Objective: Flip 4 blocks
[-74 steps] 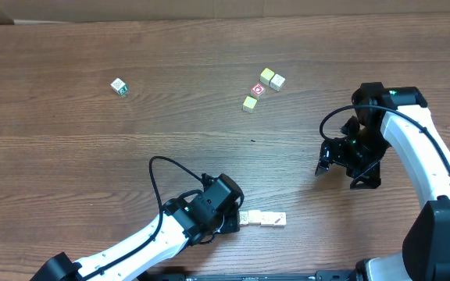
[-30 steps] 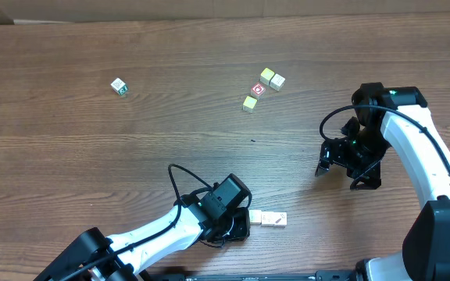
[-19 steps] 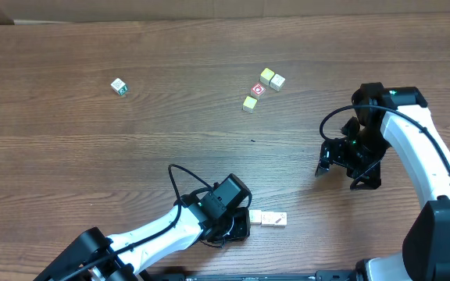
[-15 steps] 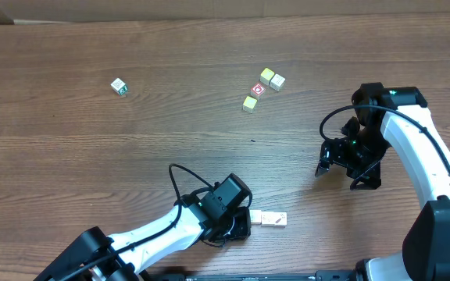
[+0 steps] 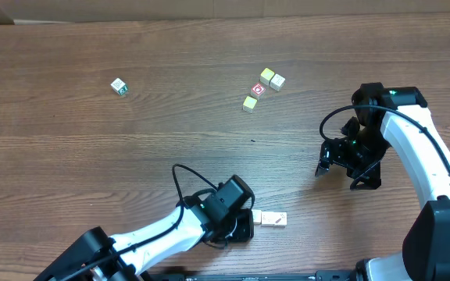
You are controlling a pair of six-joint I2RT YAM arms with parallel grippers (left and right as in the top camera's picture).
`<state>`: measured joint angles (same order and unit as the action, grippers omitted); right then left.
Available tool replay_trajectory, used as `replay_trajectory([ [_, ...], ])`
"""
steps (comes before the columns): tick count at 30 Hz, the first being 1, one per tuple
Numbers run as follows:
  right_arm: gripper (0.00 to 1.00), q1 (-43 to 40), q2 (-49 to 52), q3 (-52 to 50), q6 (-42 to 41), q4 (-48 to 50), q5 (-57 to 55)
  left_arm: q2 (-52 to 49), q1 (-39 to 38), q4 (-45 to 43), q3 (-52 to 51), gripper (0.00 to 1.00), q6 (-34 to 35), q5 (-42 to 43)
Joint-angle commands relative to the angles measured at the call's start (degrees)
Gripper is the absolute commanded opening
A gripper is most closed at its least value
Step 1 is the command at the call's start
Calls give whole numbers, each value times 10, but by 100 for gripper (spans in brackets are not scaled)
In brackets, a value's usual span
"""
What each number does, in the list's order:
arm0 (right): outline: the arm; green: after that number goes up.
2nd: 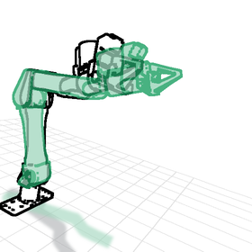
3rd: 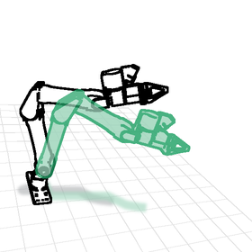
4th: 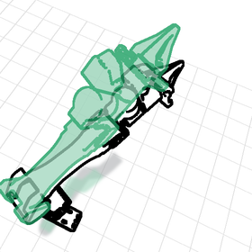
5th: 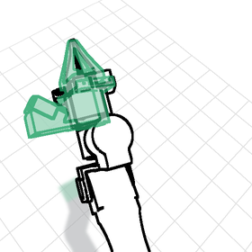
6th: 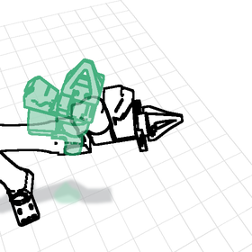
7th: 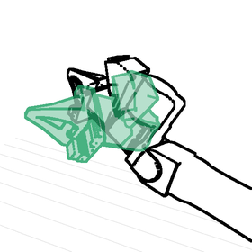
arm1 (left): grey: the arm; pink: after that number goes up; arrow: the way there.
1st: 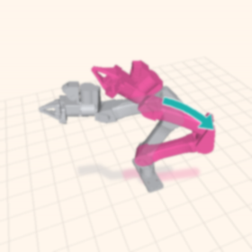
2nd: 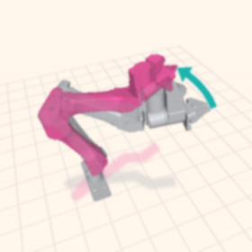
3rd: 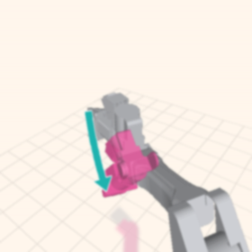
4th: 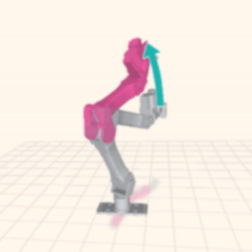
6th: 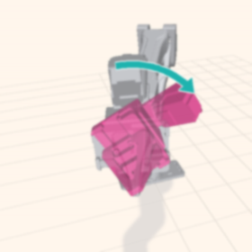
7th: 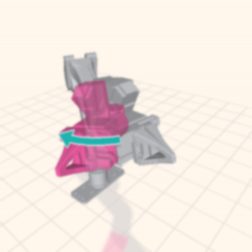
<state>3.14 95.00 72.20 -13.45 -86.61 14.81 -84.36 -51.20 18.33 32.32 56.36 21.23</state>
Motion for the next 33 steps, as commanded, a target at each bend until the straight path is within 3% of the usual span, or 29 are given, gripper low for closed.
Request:
replay_trajectory([
  [1,87,1,0,5,5,1,3,62,-26,44,5,4,-24,-28],
  [10,83,3,0,5,4,1,3,266,-27,217,22,4,-79,-212],
  [14,67,24,-5,5,1,3,5,298,-27,239,22,27,-133,-228],
  [16,63,40,-19,5,-11,7,4,297,-27,239,22,56,-142,-228],
  [17,62,49,-29,5,-23,11,2,297,-27,238,22,66,-142,-227],
  [21,62,85,-86,5,-89,21,-41,297,-27,235,22,64,-142,-231],
  [23,62,103,-121,5,-119,18,-58,297,-27,235,22,74,-142,-232],
  [26,62,133,-181,5,-154,13,-64,297,-27,236,22,60,-142,-252],
  [29,63,166,-246,5,-205,3,-93,297,-27,238,22,6,-142,-271],
  [30,62,176,-266,5,-228,-1,-104,297,-27,238,22,4,-142,-277],
  [31,64,185,-286,4,-247,-6,-111,297,-27,235,22,9,-142,-277],
  [32,66,195,-308,2,-260,-10,-111,297,-27,234,22,43,-142,-276],
  [33,66,202,-326,0,-268,-14,-112,297,-27,233,22,56,-142,-276],
])
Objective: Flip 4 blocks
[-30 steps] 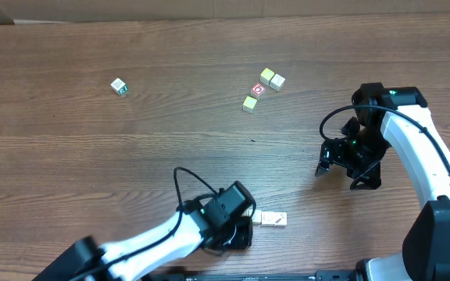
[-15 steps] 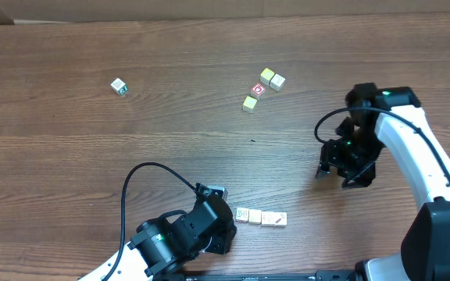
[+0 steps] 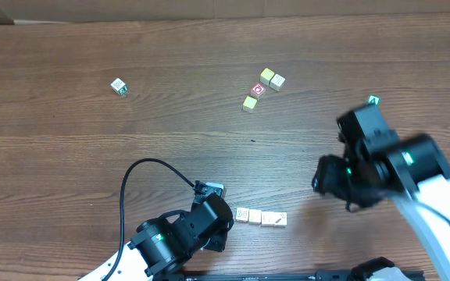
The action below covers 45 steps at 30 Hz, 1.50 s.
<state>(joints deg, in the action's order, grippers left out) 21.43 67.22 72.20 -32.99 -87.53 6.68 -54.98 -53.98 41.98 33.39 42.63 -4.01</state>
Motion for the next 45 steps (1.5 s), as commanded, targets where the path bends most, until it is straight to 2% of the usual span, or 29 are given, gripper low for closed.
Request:
replay_trajectory([
  [1,67,24,-63,-3,-81,-11,-30,3,0,-5,12,58,-4,-24],
  [3,76,28,-87,-7,-102,-30,-27,3,0,-6,12,65,-3,-18],
  [5,90,28,-102,-7,-107,-49,-4,3,0,-6,12,52,-2,-7],
  [7,86,28,-111,-7,-106,-57,28,3,0,-4,12,33,-2,-3],
  [8,64,28,-114,-7,-105,-59,55,3,0,-4,12,19,-2,-1],
  [9,37,28,-115,-7,-96,-61,78,3,0,-4,12,4,-2,7],
  [10,6,28,-115,-7,-74,-61,86,3,0,-2,12,4,-3,16],
  [11,4,28,-115,-7,-51,-61,98,3,0,-2,12,4,-3,18],
  [12,4,28,-115,-7,-33,-58,102,3,0,-2,12,4,-3,18],
  [13,4,28,-115,-7,-27,-54,101,3,0,-2,12,18,-3,20],
  [14,4,28,-115,-8,-27,-52,99,3,0,-2,12,71,-5,23],
  [15,4,28,-115,-11,-26,-45,93,3,0,-2,12,80,-5,28],
  [16,4,28,-115,-18,-26,-38,76,3,0,0,12,79,-8,43],
  [18,4,28,-115,-40,-30,-29,53,3,0,3,12,51,-14,65],
  [20,4,28,-115,-79,-36,-12,50,3,0,7,12,34,-13,65],
  [22,4,28,-115,-128,-50,12,52,3,0,10,12,4,-14,55],
  [25,4,28,-113,-209,-51,66,92,3,1,18,12,4,-15,39],
  [27,4,28,-110,-259,-49,114,138,-1,5,17,12,27,-13,43],
  [29,4,28,-106,-301,-47,160,179,-9,11,17,12,32,-15,54],
  [31,4,28,-101,-332,-47,199,205,-22,21,19,12,4,-15,66],
  [37,4,28,-89,-345,-47,222,210,-64,49,2,12,5,-50,116],
  [39,4,28,-90,-345,-47,226,210,-79,63,-1,12,13,-50,129],
  [40,4,28,-90,-345,-47,226,208,-87,72,0,12,6,-51,131],
  [45,4,28,-89,-345,-48,228,184,-104,116,13,12,4,-54,122],
])
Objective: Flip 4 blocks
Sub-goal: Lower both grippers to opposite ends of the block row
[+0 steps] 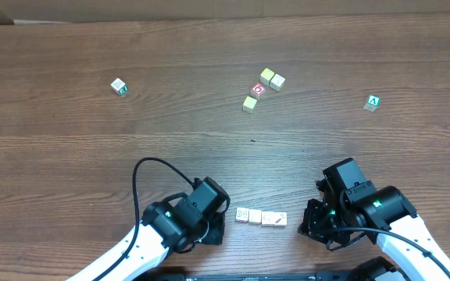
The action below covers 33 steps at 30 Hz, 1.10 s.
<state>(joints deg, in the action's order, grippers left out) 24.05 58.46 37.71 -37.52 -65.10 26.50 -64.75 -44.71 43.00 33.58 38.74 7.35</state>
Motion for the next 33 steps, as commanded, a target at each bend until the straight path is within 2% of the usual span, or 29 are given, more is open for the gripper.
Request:
replay_trajectory([
  [1,4,2,-1,0,-3,3,-21,-6,36,3,10,4,-18,5],
  [11,4,6,35,0,-63,29,-100,-33,139,-4,12,4,-116,55],
  [18,4,50,111,0,-146,44,-173,-99,144,-6,13,4,-155,63],
  [26,4,129,210,0,-151,115,-190,-117,144,-39,13,4,-192,62],
  [33,4,148,281,0,-148,165,-190,-118,144,-55,13,4,-206,58],
])
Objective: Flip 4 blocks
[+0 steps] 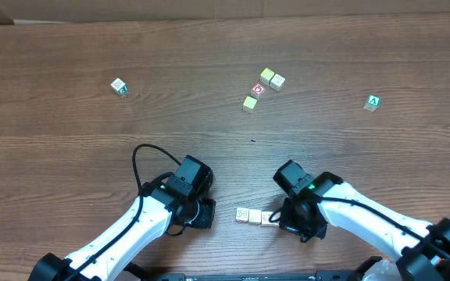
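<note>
A short row of pale blocks (248,215) lies near the front edge in the overhead view. My right gripper (281,221) sits at the row's right end and covers the block there. Whether its fingers hold anything is hidden. My left gripper (203,214) rests on the table a little left of the row, apart from it, and its jaws cannot be made out. Farther back lies a cluster: two pale yellow blocks (271,78), a red-and-white block (258,90) and a yellow-green block (249,103).
A green block with a letter A (373,102) lies at the right. A green-and-white block (118,86) lies far left. The left arm's black cable (143,156) loops over the table behind its wrist.
My right gripper has moved left from beside the row to its right end, now covering the end block. My left gripper has shifted slightly left and back, away from the row.
First my left gripper covered the row's left end while my right gripper hung over the right side of the table. Then the left had drawn back, baring the row. The right arm then stood near the front edge, the green A block uncovered, and now reaches the row.
</note>
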You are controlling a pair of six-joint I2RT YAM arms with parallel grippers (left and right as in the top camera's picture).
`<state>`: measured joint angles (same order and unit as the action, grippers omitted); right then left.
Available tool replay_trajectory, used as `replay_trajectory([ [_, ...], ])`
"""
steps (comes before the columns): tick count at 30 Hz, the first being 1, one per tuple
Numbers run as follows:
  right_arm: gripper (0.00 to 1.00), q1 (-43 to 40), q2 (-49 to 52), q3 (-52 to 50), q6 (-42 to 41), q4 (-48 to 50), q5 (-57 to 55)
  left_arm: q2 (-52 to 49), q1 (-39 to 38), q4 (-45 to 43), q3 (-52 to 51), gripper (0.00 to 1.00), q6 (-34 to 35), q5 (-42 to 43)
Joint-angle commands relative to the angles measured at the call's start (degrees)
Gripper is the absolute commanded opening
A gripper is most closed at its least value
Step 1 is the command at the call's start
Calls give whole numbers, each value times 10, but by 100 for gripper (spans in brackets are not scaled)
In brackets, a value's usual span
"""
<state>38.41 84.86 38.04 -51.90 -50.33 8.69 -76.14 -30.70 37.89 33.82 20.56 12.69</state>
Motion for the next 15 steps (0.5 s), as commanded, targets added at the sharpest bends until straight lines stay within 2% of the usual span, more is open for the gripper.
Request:
replay_trajectory([
  [1,4,4,19,-3,-3,23,-12,-4,3,-5,11,4,-29,5],
  [9,4,4,19,-3,66,70,-26,-4,3,-10,11,4,-66,4],
  [15,4,4,19,-3,74,75,-27,-4,3,-15,11,4,-75,4],
])
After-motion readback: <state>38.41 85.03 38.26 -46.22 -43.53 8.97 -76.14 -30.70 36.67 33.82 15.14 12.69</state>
